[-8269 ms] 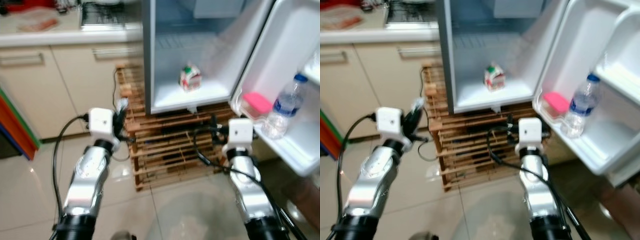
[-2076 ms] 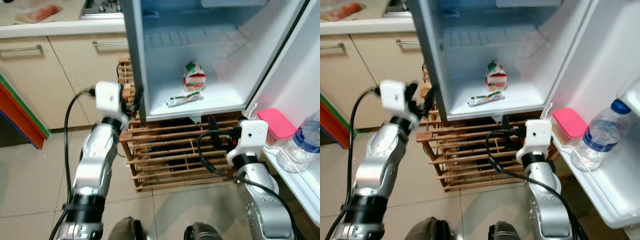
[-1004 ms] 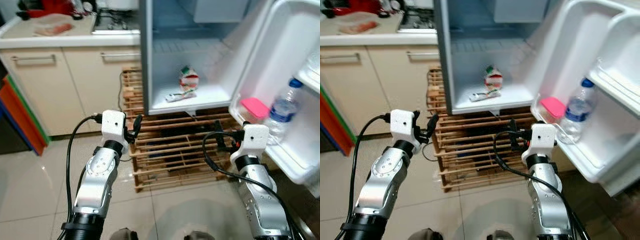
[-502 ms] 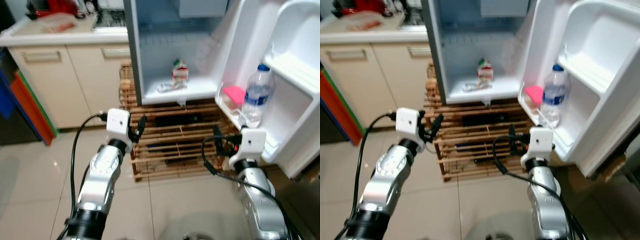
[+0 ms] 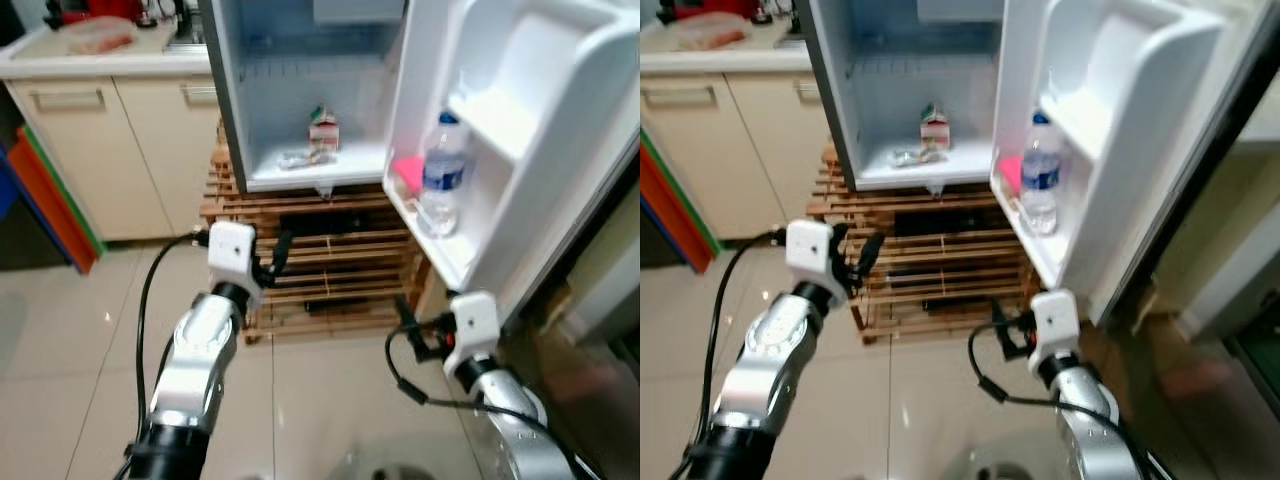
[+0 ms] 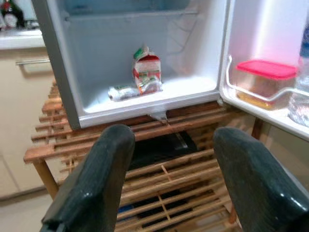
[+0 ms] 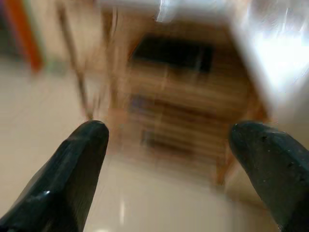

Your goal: Restocking fridge

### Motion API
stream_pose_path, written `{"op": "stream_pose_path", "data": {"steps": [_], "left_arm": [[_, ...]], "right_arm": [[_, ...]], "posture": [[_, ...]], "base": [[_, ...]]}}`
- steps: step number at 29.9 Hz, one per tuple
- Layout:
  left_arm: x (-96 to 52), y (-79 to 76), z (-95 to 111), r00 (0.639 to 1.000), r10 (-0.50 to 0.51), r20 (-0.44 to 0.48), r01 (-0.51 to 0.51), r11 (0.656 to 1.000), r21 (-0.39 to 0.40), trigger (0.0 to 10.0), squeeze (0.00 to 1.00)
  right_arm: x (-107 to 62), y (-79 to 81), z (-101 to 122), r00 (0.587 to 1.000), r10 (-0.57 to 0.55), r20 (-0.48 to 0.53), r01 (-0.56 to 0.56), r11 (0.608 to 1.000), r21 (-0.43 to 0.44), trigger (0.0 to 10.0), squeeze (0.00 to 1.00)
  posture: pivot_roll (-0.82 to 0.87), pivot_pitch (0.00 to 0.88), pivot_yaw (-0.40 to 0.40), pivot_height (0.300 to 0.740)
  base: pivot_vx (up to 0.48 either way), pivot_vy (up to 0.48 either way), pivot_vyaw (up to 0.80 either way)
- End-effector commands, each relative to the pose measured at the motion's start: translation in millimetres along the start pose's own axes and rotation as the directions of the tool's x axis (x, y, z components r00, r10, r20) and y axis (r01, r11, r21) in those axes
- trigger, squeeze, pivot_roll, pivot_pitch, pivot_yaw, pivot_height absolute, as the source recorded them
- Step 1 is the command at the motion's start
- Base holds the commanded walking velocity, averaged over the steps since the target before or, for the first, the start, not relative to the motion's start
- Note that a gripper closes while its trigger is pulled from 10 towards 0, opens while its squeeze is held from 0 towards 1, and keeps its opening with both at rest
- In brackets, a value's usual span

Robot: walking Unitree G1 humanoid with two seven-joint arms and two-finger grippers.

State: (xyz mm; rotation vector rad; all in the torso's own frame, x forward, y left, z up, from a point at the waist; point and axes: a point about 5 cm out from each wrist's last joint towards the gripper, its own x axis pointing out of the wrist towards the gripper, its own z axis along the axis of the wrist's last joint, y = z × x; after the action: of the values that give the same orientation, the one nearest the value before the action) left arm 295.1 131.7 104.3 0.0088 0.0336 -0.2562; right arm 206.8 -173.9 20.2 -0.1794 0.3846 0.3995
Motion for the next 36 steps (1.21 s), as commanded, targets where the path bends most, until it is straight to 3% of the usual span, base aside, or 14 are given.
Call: {"op": "stream_pose_path", "data": {"steps": [1,3,7,9,11,14,16,18,19,20,24,29,32,36], "left_arm": [[2.8,-1.1,0,1.000,-0.013,-0.003,0.013,1.000,0.023,10.0,0.00],[3.3,0.1,-5,1.000,-0.010,-0.019,0.011,0.999,0.031,10.0,0.00],[3.2,11.0,-56,0.962,0.030,-0.272,-0.011,0.997,0.070,10.0,0.00],[2.1,12.5,-63,0.950,0.040,-0.311,-0.014,0.996,0.085,10.0,0.00],[-7.3,15.3,-93,0.887,0.042,-0.460,-0.008,0.997,0.075,10.0,0.00],[-26.7,10.9,-128,0.755,-0.005,-0.656,0.105,0.988,0.113,10.0,0.00],[-31.4,9.4,-135,0.726,-0.016,-0.687,0.130,0.985,0.114,10.0,0.00],[-40.3,4.6,-147,0.660,-0.057,-0.749,0.173,0.982,0.078,10.0,0.00],[-40.3,4.6,-147,0.660,-0.057,-0.749,0.173,0.982,0.078,10.0,0.00],[-35.0,2.8,-143,0.689,-0.066,-0.721,0.178,0.981,0.079,10.0,0.00],[-28.7,-5.9,-140,0.716,-0.099,-0.691,0.234,0.967,0.104,10.0,0.00],[-30.1,-13.4,-143,0.702,-0.148,-0.697,0.293,0.951,0.094,10.0,0.00],[-45.6,-17.3,-157,0.590,-0.162,-0.791,0.379,0.920,0.095,10.0,0.00],[-57.7,-12.0,-166,0.526,-0.118,-0.842,0.378,0.920,0.107,10.0,0.00]], "right_arm": [[-7.2,-1.8,-21,0.995,0.004,-0.105,-0.004,1.000,0.003,10.0,0.02],[-10.0,-4.9,-29,0.988,0.000,-0.154,0.002,1.000,0.009,10.0,0.03],[-28.6,-29.6,-86,0.854,-0.139,-0.501,0.112,0.990,-0.083,10.0,0.02],[-30.0,-31.6,-89,0.839,-0.155,-0.521,0.130,0.988,-0.084,10.0,0.02],[-33.7,-61.1,-88,0.779,-0.354,-0.518,0.332,0.933,-0.139,10.0,0.01],[-37.8,-104.8,-66,0.673,-0.620,-0.403,0.562,0.784,-0.266,10.0,0.02],[-37.3,-114.9,-55,0.652,-0.673,-0.349,0.605,0.739,-0.296,10.0,0.02],[-33.2,-136.2,-20,0.599,-0.781,-0.175,0.720,0.621,-0.309,10.0,0.02],[-33.2,-136.2,-20,0.599,-0.781,-0.175,0.720,0.621,-0.309,10.0,0.02],[-26.5,-145.2,15,0.585,-0.811,-0.017,0.781,0.568,-0.261,10.0,0.02],[-12.0,-145.1,74,0.584,-0.777,0.233,0.811,0.565,-0.150,10.0,0.02],[-2.3,-140.8,105,0.571,-0.751,0.331,0.815,0.568,-0.119,10.0,0.00],[7.3,-140.6,123,0.555,-0.746,0.368,0.825,0.552,-0.124,10.0,0.00],[15.9,-138.2,131,0.565,-0.735,0.375,0.813,0.574,-0.100,10.0,0.00]], "posture": [[-0.16,0.000,0.045,0.717],[-0.16,0.000,0.047,0.717],[-0.16,0.000,0.052,0.717],[-0.16,0.000,0.054,0.717],[-0.17,0.000,0.060,0.717],[-0.18,0.000,0.064,0.717],[-0.18,0.000,0.066,0.717],[-0.19,0.000,0.070,0.717],[-0.19,0.000,0.070,0.717],[-0.20,0.000,0.071,0.717],[-0.19,0.000,0.069,0.717],[-0.19,0.000,0.067,0.717],[-0.19,0.000,0.065,0.717],[-0.18,0.000,0.061,0.717]], "base": [[0.000,0.000,0.00],[0.000,0.000,0.00],[0.000,0.000,0.00],[0.000,0.000,0.00],[0.000,0.000,0.00],[0.000,0.000,0.00],[0.000,0.000,0.00],[0.000,0.000,0.00],[0.000,0.000,0.00],[0.000,0.000,0.00],[0.000,0.000,0.00],[0.000,0.000,0.00],[0.000,0.000,0.00],[0.000,0.000,0.00]]}}
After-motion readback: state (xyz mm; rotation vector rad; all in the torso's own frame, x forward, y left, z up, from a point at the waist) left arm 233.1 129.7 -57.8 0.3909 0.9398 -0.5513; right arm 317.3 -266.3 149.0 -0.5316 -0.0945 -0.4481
